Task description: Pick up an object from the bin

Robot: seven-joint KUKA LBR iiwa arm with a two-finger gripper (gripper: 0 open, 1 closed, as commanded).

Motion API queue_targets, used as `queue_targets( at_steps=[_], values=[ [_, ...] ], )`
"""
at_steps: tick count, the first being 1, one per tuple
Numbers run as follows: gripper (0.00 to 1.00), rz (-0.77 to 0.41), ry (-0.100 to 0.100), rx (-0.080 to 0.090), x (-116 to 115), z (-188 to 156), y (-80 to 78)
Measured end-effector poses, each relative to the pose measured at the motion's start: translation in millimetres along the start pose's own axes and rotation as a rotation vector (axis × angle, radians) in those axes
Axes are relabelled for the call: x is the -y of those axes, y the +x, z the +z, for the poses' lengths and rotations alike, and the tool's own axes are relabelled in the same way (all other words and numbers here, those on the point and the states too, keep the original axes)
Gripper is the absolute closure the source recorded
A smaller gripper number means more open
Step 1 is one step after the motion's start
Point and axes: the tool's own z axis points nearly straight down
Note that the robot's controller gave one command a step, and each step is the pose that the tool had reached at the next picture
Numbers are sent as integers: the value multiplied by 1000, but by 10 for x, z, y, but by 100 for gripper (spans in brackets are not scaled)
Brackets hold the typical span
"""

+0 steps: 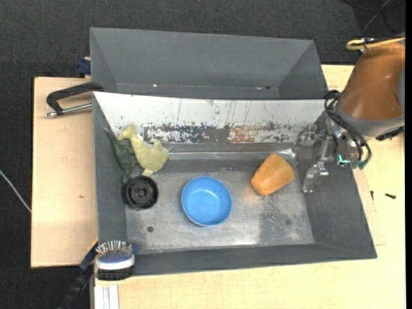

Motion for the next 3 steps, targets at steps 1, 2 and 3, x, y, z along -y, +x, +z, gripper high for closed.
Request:
queue_targets(
  at_steps=[1, 2, 3],
  values=[
    [0, -294, 2, 12, -654, 665, -138],
    [100, -293, 3, 13, -639, 648, -141],
    [100, -341, 3, 16, -1199, -484, 493]
  ],
)
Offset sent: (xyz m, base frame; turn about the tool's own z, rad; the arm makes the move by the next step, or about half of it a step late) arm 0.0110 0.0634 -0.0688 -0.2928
